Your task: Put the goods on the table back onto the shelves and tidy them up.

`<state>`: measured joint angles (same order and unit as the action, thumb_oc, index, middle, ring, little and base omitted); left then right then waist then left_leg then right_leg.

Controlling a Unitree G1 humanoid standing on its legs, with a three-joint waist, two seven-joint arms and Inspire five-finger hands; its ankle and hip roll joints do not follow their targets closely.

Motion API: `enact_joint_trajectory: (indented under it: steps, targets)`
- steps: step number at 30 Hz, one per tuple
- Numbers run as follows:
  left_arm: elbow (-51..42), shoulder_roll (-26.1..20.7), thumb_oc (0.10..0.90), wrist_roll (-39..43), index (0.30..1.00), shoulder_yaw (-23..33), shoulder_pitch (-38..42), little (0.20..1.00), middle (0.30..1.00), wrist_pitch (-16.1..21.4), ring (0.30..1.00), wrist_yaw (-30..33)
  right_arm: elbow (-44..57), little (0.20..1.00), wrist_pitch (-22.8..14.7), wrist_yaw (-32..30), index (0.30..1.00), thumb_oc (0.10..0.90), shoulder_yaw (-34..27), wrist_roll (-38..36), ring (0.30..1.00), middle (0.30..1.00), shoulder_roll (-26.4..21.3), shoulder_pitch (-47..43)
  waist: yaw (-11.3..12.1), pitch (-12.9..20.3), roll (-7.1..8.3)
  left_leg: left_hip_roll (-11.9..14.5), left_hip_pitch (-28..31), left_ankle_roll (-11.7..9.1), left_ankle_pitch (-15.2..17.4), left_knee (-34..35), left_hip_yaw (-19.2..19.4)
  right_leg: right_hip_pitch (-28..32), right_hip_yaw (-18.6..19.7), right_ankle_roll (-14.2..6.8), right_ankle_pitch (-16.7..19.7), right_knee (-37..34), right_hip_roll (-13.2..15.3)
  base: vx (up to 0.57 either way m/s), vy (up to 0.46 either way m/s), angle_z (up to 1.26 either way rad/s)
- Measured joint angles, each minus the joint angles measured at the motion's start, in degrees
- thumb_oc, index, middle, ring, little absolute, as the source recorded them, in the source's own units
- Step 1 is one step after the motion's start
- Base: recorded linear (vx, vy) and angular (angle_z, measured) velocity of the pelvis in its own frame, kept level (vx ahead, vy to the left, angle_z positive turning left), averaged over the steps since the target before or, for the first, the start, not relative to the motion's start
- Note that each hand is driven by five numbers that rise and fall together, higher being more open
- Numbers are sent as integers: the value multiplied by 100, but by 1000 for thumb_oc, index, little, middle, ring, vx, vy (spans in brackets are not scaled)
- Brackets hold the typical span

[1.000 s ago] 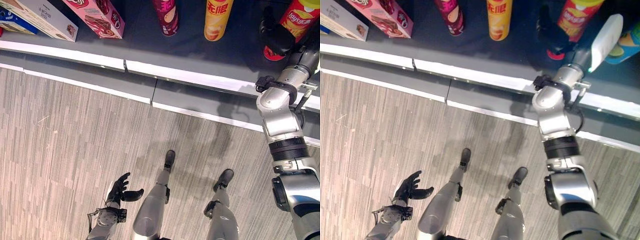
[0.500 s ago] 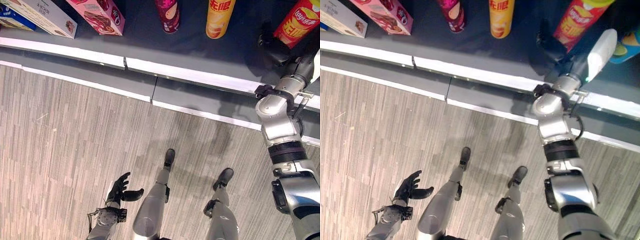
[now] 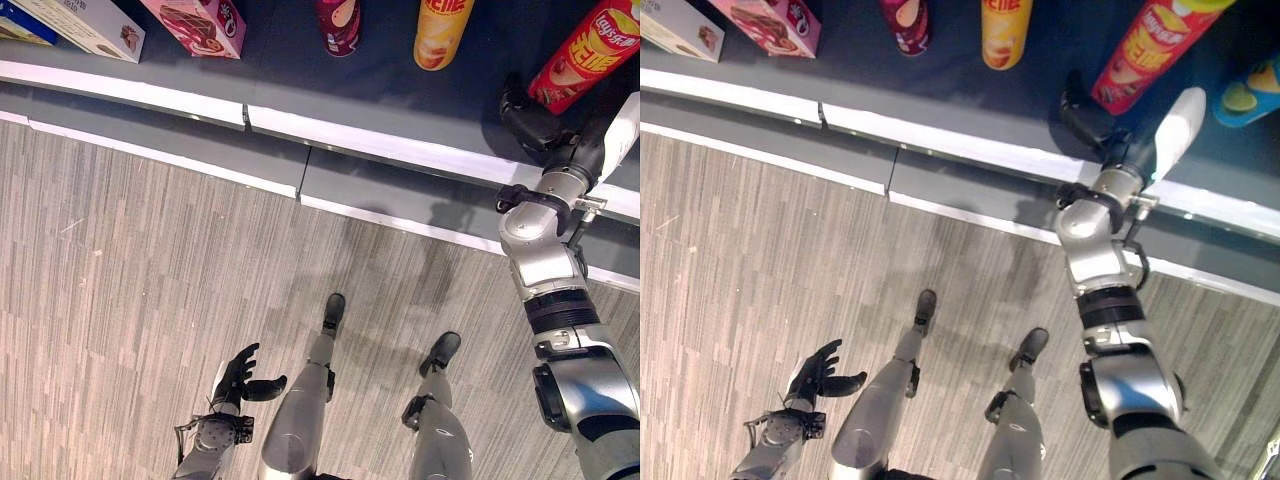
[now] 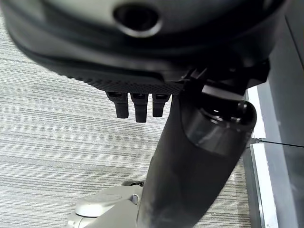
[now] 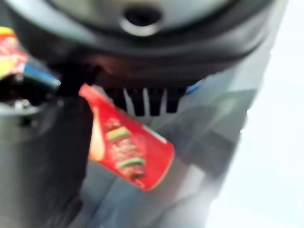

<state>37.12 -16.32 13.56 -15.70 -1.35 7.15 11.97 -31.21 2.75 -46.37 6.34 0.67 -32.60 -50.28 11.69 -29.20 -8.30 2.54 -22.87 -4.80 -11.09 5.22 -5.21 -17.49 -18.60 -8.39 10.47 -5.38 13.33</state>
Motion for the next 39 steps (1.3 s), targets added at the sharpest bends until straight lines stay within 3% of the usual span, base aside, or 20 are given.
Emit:
enact_joint_trajectory:
  steps: [8, 15, 22, 26, 29, 30, 32, 34, 36, 39]
  targets:
    - [-7, 0, 800, -3, 900, 2, 3, 900, 900, 0, 900, 0, 99, 900, 12, -10, 900, 800, -27, 44, 900, 900, -13, 42, -34, 0, 1, 2, 7, 0, 0, 0, 2, 4, 3, 0, 0, 1, -2, 0, 0, 0]
    - [-7, 0, 800, -5, 900, 18, 5, 900, 900, -7, 900, 4, 1023, 900, 26, -32, 900, 800, -216, 409, 900, 900, -10, 577, -68, 2, 4, 3, 153, 1, 0, 0, 8, 141, 8, 0, 0, 0, -1, 0, 0, 0]
    - [8, 10, 800, -16, 900, 51, 6, 900, 900, -130, 900, 8, 1703, 900, 12, 7, 900, 800, -321, 669, 900, 900, 222, 1257, -244, 23, 65, 22, 441, -1, 3, 1, 17, 433, 15, 0, -1, 0, -20, 0, 0, 0]
    - [327, 59, 800, -29, 900, 220, 22, 900, 900, -201, 900, 3, 1973, 900, -17, 329, 900, 800, -301, 670, 900, 900, 713, 2030, -347, 179, 421, 85, 610, -10, 6, 1, 90, 546, 97, 4, 1, 0, -73, 25, -13, -9]
    - [980, 227, 800, -243, 900, 774, 45, 900, 900, -372, 900, -4, 2902, 900, -130, 920, 900, 800, -254, 658, 900, 900, 978, 3295, -470, 282, 697, 108, 1130, -64, 112, 3, 136, 1046, 117, -9, -59, -1, -82, 114, 2, -7]
    - [1170, 194, 800, -260, 900, 863, -7, 900, 900, -405, 900, 0, 3087, 900, -221, 1054, 900, 800, -244, 657, 900, 900, 1028, 3557, -489, 399, 799, 118, 1200, -70, 163, 6, 158, 1110, 140, -13, -92, -2, -86, 81, 27, -14]
    - [1453, 109, 800, -313, 900, 1045, -99, 900, 900, -580, 900, -5, 3499, 900, -493, 1414, 900, 800, -470, 611, 900, 900, 1095, 4151, -741, 764, 1140, 148, 1277, -95, 232, 4, 220, 1138, 189, -6, -143, -1, -109, 108, 68, -15]
    - [1647, 93, 800, -354, 900, 1194, -211, 900, 900, -629, 900, 2, 3692, 900, -711, 1737, 900, 800, -623, 415, 900, 900, 1129, 4641, -785, 1040, 1337, 150, 1404, -67, 282, 6, 385, 1170, 335, -7, -143, -2, -88, 71, 59, -36]
    - [1654, 58, 800, -477, 900, 1197, -327, 900, 900, -630, 900, -13, 3696, 900, -835, 2063, 900, 800, -863, 94, 900, 900, 1128, 5071, -1041, 1334, 1411, 120, 1556, -21, 339, 6, 525, 1226, 481, -12, -145, -2, -69, 130, 181, -36]
    - [1628, 49, 800, -521, 900, 1191, -473, 900, 900, -622, 900, -172, 3701, 900, -915, 2755, 900, 800, -1161, -614, 900, 900, 1119, 5664, -1163, 1626, 1396, 65, 1875, 11, 498, 8, 922, 1274, 822, -39, -140, 0, -42, 16, 176, -58]
